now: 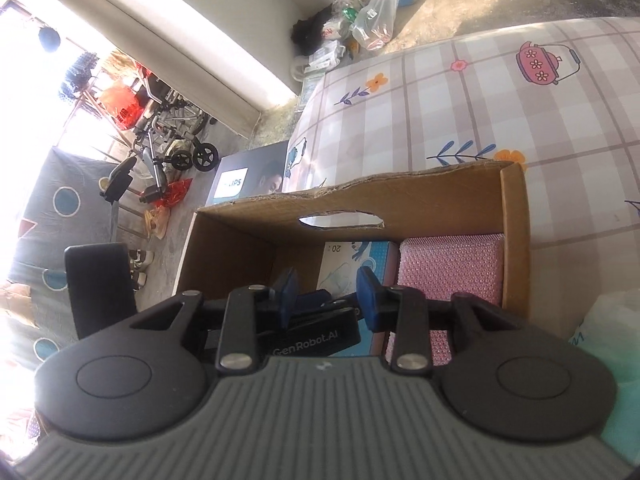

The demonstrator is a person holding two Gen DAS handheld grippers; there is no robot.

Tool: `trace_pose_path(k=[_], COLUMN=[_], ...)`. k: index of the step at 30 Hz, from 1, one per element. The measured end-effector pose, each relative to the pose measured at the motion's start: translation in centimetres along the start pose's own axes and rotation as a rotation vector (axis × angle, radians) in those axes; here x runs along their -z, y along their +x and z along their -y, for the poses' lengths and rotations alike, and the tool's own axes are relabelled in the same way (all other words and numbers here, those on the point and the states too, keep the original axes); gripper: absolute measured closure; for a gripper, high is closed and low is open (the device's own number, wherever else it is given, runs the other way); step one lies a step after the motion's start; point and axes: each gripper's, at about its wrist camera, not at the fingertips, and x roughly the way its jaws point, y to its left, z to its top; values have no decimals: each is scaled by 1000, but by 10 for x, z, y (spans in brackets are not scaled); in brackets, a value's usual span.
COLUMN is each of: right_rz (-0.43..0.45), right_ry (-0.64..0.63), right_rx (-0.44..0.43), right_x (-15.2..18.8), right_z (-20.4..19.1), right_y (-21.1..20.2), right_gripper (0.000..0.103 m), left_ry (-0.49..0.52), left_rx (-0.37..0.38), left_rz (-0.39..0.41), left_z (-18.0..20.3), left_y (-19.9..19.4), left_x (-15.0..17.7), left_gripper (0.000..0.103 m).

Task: Organize soft objects

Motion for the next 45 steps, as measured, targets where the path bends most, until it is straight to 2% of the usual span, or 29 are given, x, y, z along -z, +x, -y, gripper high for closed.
trace_pose_path(k=[5, 8, 11, 13, 16, 21, 25, 29, 32, 35, 39, 45], right_rz=[48, 84, 117, 133, 146, 181, 269, 364, 410, 421, 413, 429], right_ry=[3, 8, 18, 26, 42, 73, 122, 168, 209, 250, 301, 366], right_rx=[-34, -55, -75, -76, -58, 8, 55, 97, 117, 129, 128, 123], right_x=[3, 11, 25, 37, 57, 81, 93, 107, 121, 136, 156, 184], right_z=[7, 15, 29, 41, 63, 103, 138, 168, 192, 213, 233, 263], right_y=[-39, -69, -101, -120, -145, -184, -229, -274, -298, -308, -308, -313], right_gripper=[70, 70, 69, 68, 68, 68, 63, 61, 61, 61, 60, 60], left_ry=[-25, -64, -144, -195, -200, -131, -114, -38, 52, 155, 307, 479], left_rx=[-42, -78, -80, -45, -10, -84, -83, -30, 37, 121, 205, 254], left_rz=[68, 74, 52, 4, -21, 83, 189, 261, 279, 281, 239, 126], left_z=[-2, -11, -22, -29, -24, -7, 4, 29, 64, 111, 175, 252], left_y=[-15, -15, -5, 6, 13, -10, -50, -87, -108, -117, -111, -75], left_x=[3, -3, -6, -7, -4, 3, 13, 27, 39, 53, 80, 115], left_gripper=[33, 24, 24, 24, 25, 25, 25, 25, 24, 24, 24, 27])
